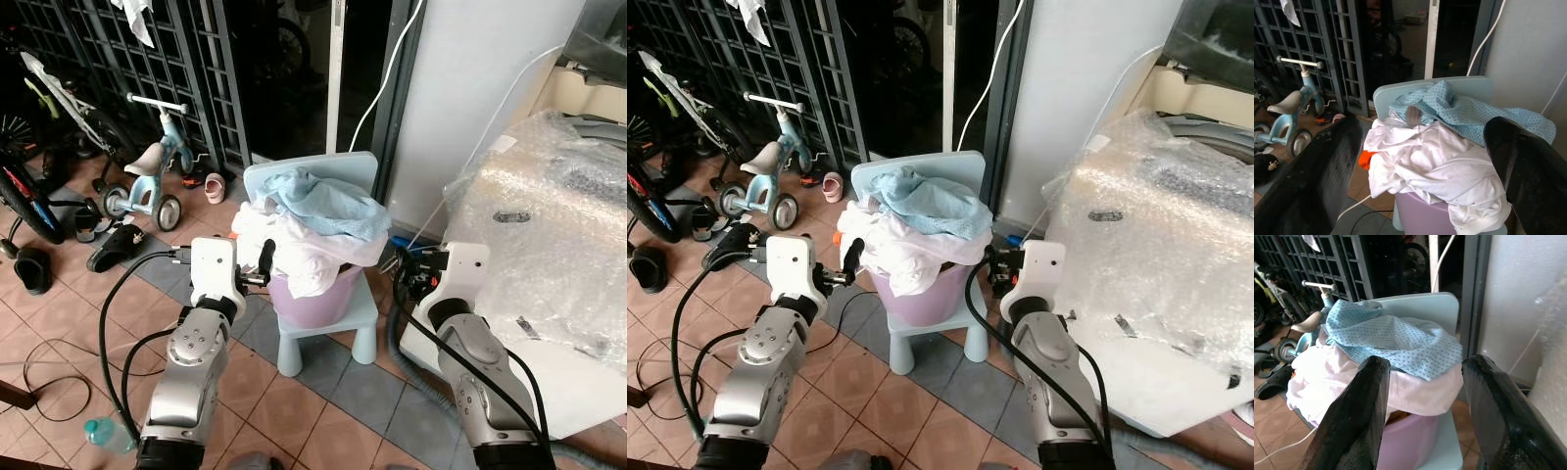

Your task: Clothes washing

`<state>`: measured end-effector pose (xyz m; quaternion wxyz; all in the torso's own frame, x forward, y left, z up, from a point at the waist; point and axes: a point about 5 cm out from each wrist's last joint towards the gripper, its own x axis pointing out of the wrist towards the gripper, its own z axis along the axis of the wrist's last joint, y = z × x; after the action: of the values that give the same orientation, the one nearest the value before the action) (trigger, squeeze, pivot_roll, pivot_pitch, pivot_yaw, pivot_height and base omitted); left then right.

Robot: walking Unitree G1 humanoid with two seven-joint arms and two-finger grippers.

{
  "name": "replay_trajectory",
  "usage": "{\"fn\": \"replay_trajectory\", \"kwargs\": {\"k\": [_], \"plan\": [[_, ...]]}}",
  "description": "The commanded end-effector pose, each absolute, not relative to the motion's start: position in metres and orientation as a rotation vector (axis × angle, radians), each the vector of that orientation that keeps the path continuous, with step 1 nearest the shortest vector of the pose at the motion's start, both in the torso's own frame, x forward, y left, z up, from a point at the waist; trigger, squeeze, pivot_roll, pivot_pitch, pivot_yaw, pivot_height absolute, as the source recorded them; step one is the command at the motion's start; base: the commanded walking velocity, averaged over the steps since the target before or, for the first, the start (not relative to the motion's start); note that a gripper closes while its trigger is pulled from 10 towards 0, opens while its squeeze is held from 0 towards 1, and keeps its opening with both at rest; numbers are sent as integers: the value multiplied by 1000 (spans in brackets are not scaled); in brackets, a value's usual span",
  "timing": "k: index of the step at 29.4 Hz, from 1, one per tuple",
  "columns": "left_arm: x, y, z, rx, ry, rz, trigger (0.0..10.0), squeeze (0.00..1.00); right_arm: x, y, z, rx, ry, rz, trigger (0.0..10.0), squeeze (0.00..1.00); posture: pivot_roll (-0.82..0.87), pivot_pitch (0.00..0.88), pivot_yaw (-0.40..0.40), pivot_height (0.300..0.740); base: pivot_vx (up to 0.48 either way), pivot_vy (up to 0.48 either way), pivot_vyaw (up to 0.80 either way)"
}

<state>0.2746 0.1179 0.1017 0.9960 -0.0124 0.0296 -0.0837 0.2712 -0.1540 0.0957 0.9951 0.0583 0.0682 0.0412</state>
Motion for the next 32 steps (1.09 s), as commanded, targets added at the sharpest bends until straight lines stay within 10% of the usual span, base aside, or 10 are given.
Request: {"fn": "replay_trajectory", "kwargs": {"k": [1,6,7,15,17,32], "plan": [[274,125,97,-17,78,-152,10000,0,276,-144,98,124,128,117,10000,0,-49,0,34,740,405,0,800],[274,124,97,-20,80,-148,10000,0,276,-144,97,129,134,122,10000,0,-48,0,32,740,465,0,800],[274,124,97,-22,82,-147,10000,0,277,-144,98,123,129,129,10000,1000,-47,0,30,740,465,0,769],[276,124,96,-28,92,-140,10000,0,281,-145,99,104,135,113,10000,984,-50,0,26,740,465,0,262],[276,124,95,-33,98,-137,10000,0,282,-147,99,85,130,97,10000,0,-51,0,24,740,465,0,0],[276,122,89,-28,134,-130,10000,0,286,-164,95,-6,156,-1,10000,0,-57,0,17,740,284,-36,0]]}}
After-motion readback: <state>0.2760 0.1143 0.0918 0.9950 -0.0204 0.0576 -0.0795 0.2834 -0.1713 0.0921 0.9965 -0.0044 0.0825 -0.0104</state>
